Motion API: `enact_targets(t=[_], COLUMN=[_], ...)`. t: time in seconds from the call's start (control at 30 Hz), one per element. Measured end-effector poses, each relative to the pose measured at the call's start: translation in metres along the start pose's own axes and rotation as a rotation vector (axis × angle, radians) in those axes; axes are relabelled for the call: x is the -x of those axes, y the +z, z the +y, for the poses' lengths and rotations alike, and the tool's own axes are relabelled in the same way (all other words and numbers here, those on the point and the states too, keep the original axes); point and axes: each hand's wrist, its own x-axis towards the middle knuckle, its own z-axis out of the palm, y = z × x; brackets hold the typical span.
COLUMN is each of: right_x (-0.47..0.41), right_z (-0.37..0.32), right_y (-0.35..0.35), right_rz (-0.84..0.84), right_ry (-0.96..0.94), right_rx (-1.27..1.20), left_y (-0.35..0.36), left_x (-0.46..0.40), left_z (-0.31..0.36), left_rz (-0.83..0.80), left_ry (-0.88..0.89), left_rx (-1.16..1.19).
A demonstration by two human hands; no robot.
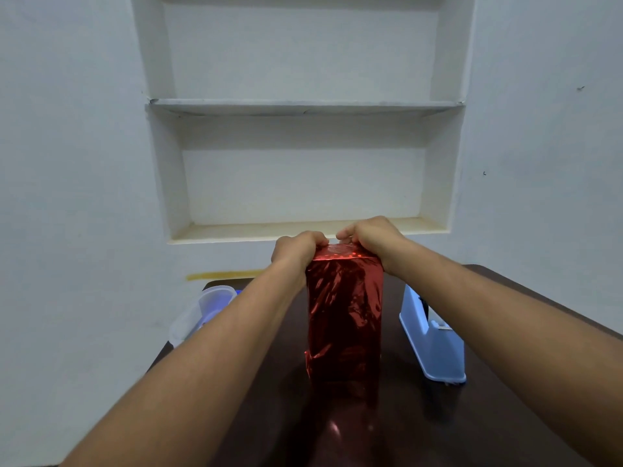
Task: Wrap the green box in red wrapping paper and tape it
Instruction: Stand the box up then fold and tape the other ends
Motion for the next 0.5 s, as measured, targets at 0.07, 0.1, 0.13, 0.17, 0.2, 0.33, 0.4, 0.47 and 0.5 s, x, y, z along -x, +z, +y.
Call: enact_targets(t=[0.07, 0.1, 0.13, 0.17, 0.2, 0.33, 0.4, 0.47, 0.5], right_x=[0.001, 0.002, 0.003, 0.004, 0.003, 0.003, 0.004, 0.003, 0.003], right_z=[0.003, 0.004, 0.005, 0.007, 0.008, 0.011, 0.012, 0.014, 0.014], right_y=[0.001, 0.001, 0.001, 0.001, 0.000, 0.000, 0.001, 0.001, 0.001], right_rz=[0.015, 0.000, -0.018, -0.026, -0.028, -0.022, -0.003, 0.023, 0.029], right_ry=[0.024, 0.027, 0.018, 0.003, -0.013, -0.051, -0.066, -0.064, -0.057], right_rx=[-0.001, -0.003, -0.004, -0.002, -0.009, -0.017, -0.026, -0.021, -0.017], left_y=[0.001, 0.001, 0.001, 0.002, 0.002, -0.003, -0.007, -0.012, -0.013], left_x=[-0.001, -0.001, -0.002, -0.002, -0.001, -0.002, -0.005, -0.006, -0.005], left_z=[0.000, -0.001, -0.001, -0.001, -0.001, 0.001, 0.003, 0.008, 0.010], left_rz=[0.008, 0.018, 0.026, 0.037, 0.050, 0.061, 0.034, -0.005, -0.033], left_ry=[0.012, 0.017, 0.027, 0.049, 0.085, 0.264, 0.270, 0.241, 0.218], left_rx=[-0.020, -0.037, -0.060, -0.081, -0.101, -0.241, -0.315, -0.371, -0.394])
